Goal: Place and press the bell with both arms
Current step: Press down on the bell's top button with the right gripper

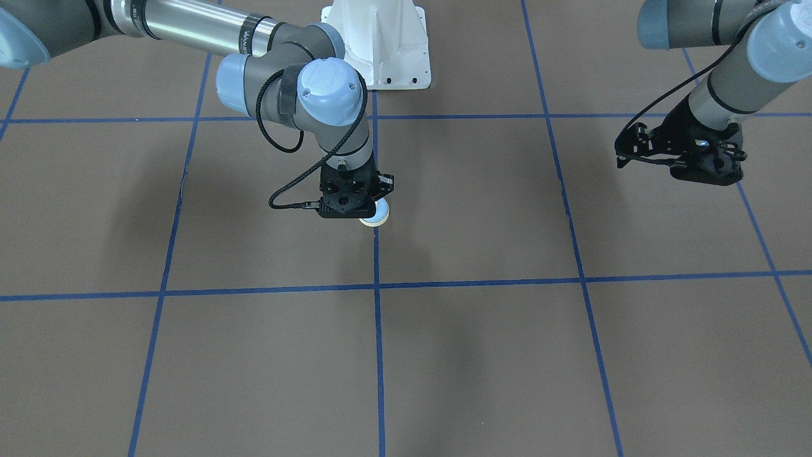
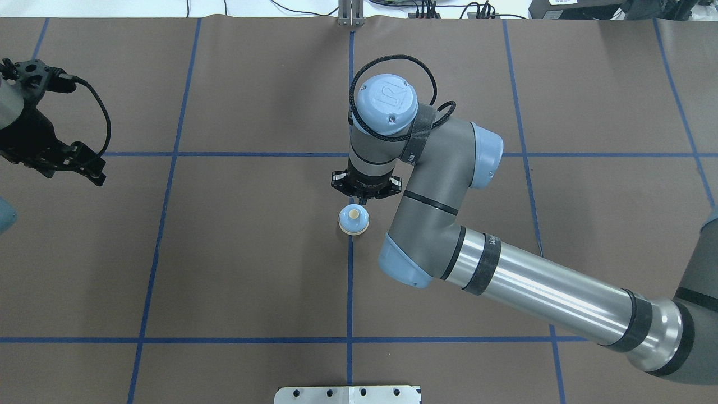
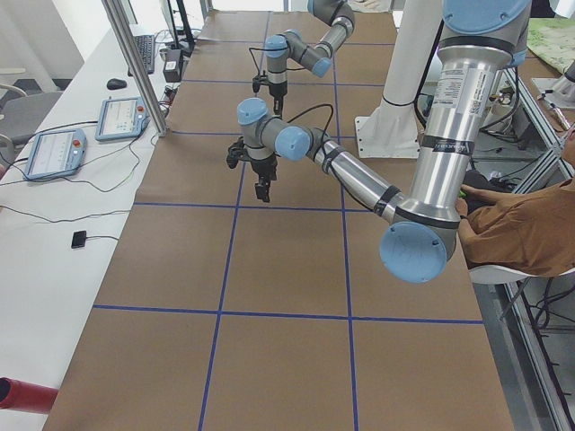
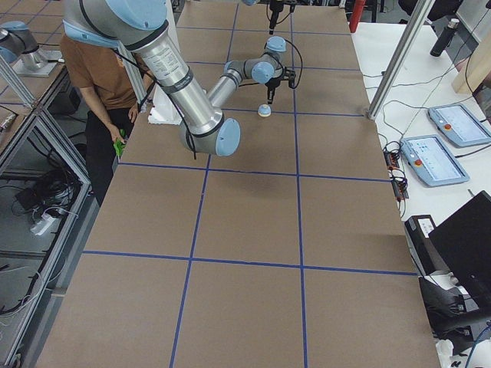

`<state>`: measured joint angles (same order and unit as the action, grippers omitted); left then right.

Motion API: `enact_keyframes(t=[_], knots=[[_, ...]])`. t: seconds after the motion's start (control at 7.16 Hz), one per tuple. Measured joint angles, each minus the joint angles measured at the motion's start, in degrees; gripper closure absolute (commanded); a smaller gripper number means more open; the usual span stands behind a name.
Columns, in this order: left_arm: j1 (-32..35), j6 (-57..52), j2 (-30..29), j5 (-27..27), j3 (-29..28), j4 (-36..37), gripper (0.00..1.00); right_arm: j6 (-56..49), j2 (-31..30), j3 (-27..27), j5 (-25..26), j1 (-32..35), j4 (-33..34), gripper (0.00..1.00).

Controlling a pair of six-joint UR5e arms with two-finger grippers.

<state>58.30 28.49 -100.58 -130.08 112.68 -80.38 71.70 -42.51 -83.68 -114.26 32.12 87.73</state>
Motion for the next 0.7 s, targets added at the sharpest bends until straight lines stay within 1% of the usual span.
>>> enact_keyframes(t=[0.7], knots=[[0.1,0.0,0.2,0.0,0.3,0.0,0.01,0.1,0.1,0.5,0.1,-1.5,-0.2,1.0]])
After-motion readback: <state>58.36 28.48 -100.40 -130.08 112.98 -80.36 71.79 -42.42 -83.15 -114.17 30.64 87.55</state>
